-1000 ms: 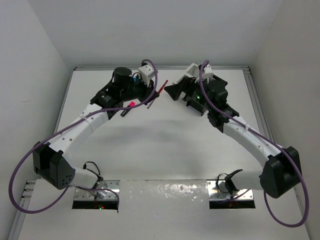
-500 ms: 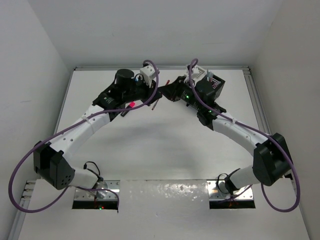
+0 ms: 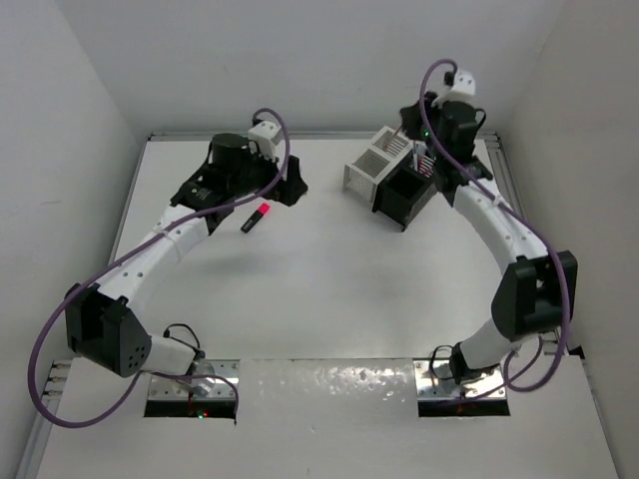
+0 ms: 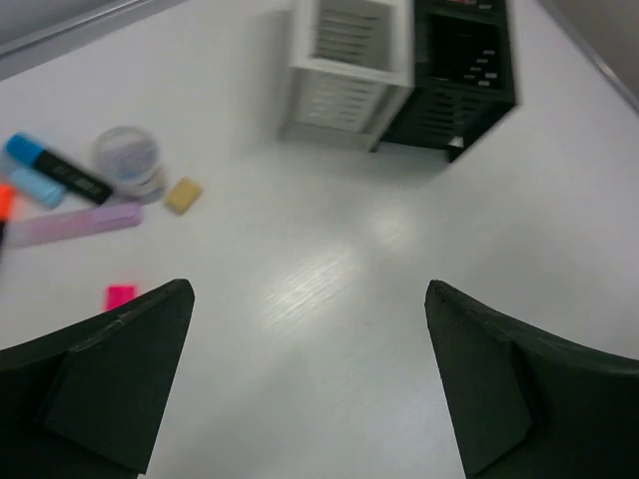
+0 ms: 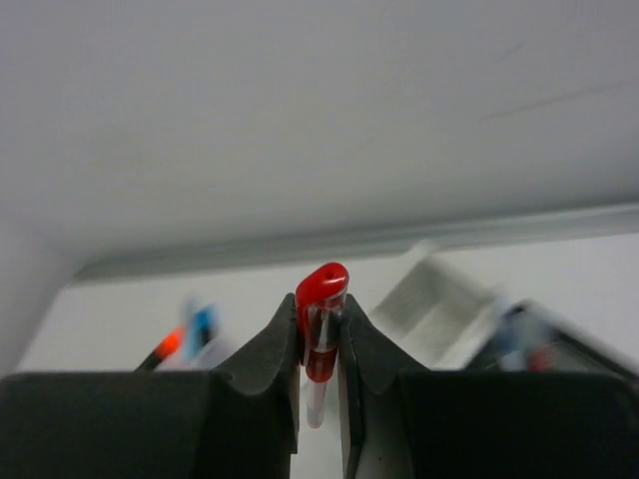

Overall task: Sort the stationery into containers
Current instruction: Place the pen in the storage box.

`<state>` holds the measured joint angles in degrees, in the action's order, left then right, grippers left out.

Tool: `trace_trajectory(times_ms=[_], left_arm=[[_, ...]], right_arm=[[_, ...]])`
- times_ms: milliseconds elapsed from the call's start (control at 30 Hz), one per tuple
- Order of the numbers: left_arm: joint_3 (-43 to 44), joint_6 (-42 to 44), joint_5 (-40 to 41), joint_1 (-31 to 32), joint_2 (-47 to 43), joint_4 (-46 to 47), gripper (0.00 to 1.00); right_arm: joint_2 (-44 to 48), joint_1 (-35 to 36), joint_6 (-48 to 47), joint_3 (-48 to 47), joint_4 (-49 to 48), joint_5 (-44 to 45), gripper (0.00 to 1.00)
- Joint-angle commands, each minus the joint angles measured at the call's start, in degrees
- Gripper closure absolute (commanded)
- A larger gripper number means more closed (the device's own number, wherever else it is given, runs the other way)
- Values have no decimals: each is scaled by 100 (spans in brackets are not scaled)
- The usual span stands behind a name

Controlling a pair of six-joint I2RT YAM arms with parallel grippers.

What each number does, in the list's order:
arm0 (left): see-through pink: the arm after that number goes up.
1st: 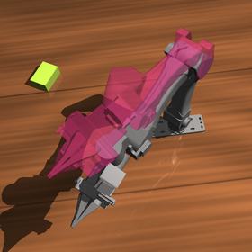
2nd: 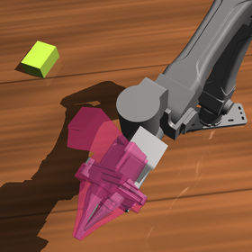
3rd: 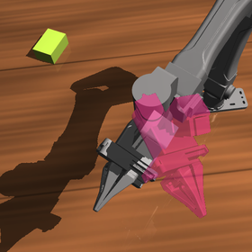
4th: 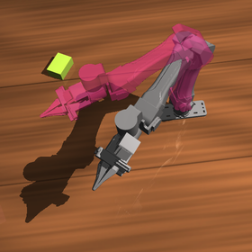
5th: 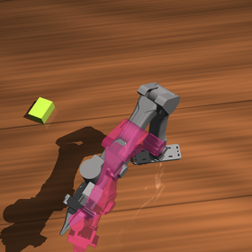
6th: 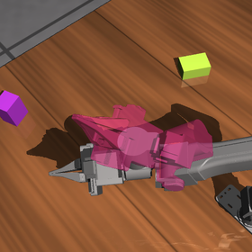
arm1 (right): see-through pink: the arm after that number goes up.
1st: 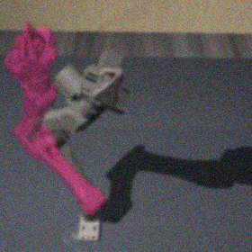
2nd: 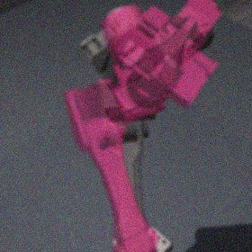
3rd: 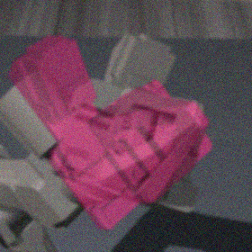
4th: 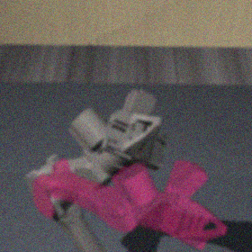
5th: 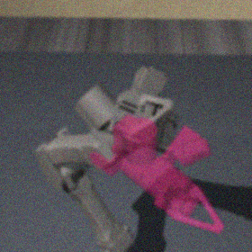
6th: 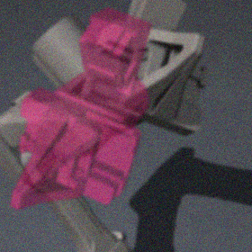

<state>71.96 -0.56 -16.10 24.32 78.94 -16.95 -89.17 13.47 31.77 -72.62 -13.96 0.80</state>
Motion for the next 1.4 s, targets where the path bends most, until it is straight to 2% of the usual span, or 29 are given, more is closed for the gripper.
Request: trace_trajectory(times_ms=[0, 67, 133, 167, 267, 300, 433, 533, 767, 800, 933, 1033, 1133, 1200, 1267, 1367], left_arm=[[-95, -76, 607, -462, -10, -211, 0], [-77, 247, 695, -734, 244, -404, 0], [-51, 537, 801, -962, 594, -554, 5], [1, 644, 819, -1025, 736, -642, 14], [72, 995, 924, -1262, 1281, -941, 30], [63, 1144, 950, -1367, 1491, -1020, 32], [-59, 1557, 1213, -1473, 1879, -1038, 30], [-69, 1717, 1372, -1517, 2213, -1038, 22], [98, 1875, 1390, -1500, 2959, -854, 21], [159, 1910, 1416, -1483, 3039, -854, 22], [231, 1963, 1495, -1403, 3312, -880, 27], [151, 1963, 1583, -1359, 3356, -609, 27], [308, 1945, 1583, -1324, 3470, -494, 27], [450, 1945, 1583, -1333, 3567, -467, 28], [546, 1998, 1583, -1324, 3698, -415, 31], [783, 2059, 1731, -1289, 3962, -502, 44]], right_arm=[[-618, -336, -1512, -917, 683, 1866, 100], [-1196, -556, -1787, -1462, 928, 2238, 100], [-1488, -731, -1814, -1693, 991, 2302, 100], [-1577, -758, -1815, -1755, 896, 2285, 100], [-1797, -838, -1762, -1764, 842, 2302, 100], [-1815, -855, -1753, -1712, 824, 2302, 100], [-1771, -855, -1692, -1396, 614, 2328, 100], [-1823, -882, -1578, -1211, 482, 2206, 100], [-2078, -882, -1437, -886, 262, 1986, 100], [-2079, -882, -1419, -877, 279, 1960, 98], [-1965, -882, -1384, -772, 332, 1740, 74], [-1833, -873, -1410, -640, 297, 1652, 59], [-1719, -882, -1454, -639, 437, 1555, 50], [-1596, -882, -1446, -613, 490, 1537, 47], [-1490, -873, -1428, -552, 508, 1529, 43], [-1236, -873, -1445, -525, 578, 1450, 39]])
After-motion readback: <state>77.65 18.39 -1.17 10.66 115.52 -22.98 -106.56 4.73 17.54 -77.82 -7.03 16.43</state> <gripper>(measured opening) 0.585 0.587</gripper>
